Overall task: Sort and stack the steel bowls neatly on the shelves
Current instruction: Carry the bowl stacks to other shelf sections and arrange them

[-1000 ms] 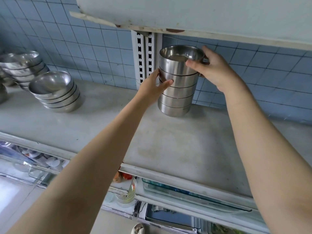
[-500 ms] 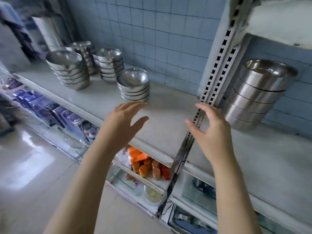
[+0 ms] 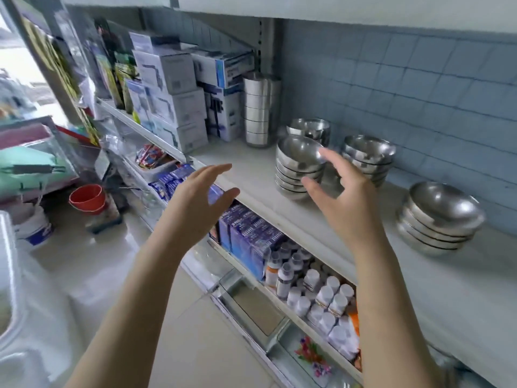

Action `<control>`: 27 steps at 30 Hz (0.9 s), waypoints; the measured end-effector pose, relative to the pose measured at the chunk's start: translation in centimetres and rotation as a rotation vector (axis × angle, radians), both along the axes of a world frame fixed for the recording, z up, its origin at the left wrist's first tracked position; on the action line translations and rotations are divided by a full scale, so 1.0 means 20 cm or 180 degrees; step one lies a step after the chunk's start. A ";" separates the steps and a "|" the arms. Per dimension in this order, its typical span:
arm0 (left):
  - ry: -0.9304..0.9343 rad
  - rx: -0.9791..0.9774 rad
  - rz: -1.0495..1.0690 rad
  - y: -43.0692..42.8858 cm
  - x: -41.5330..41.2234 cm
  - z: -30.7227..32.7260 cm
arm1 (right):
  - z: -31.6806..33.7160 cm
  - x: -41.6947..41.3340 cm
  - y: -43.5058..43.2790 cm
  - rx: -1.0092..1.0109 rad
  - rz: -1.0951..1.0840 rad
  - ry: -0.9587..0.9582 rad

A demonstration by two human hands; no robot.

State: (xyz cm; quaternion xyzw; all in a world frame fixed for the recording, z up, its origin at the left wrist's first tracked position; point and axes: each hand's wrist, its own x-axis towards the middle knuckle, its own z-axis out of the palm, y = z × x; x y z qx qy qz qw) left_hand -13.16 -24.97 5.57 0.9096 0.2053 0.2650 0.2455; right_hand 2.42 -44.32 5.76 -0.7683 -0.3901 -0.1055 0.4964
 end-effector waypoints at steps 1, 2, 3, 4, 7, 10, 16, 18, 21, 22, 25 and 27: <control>-0.0059 -0.0113 0.0023 0.11 0.04 -0.01 | 0.01 0.04 0.11 0.0055 0.0007 0.0047; -0.0107 -0.0215 0.0018 0.22 0.09 -0.03 | 0.01 0.08 0.22 0.0121 0.0015 0.0118; -0.0129 -0.0306 -0.0011 0.33 0.14 -0.04 | 0.01 0.13 0.34 0.0206 0.0046 0.0196; -0.0141 -0.0384 -0.0045 0.44 0.21 -0.06 | 0.01 0.19 0.46 0.0302 0.0089 0.0271; -0.0235 -0.0772 -0.0061 0.75 0.41 -0.14 | 0.00 0.37 0.79 0.0599 0.0141 0.0583; -0.0195 -0.1136 -0.0116 1.04 0.60 -0.25 | -0.01 0.52 1.09 0.0975 0.0039 0.0928; 0.0064 -0.1528 -0.0380 1.36 1.00 -0.38 | -0.06 0.84 1.56 0.1260 -0.0616 0.1362; 0.0266 -0.1533 -0.0534 1.41 1.19 -0.41 | -0.08 0.99 1.64 0.0957 -0.0825 0.1480; 0.0362 -0.1801 -0.0855 1.42 1.45 -0.42 | -0.12 1.15 1.71 0.0681 -0.0941 0.1856; 0.0322 -0.1907 -0.0981 1.43 1.52 -0.43 | -0.13 1.18 1.72 0.0758 -0.0905 0.1945; 0.0056 -0.2028 -0.1297 1.48 1.68 -0.47 | -0.17 1.21 1.75 0.1017 -0.0906 0.1964; 0.0066 -0.2005 -0.1458 1.53 1.76 -0.52 | -0.18 1.21 1.77 0.1020 -0.1019 0.1921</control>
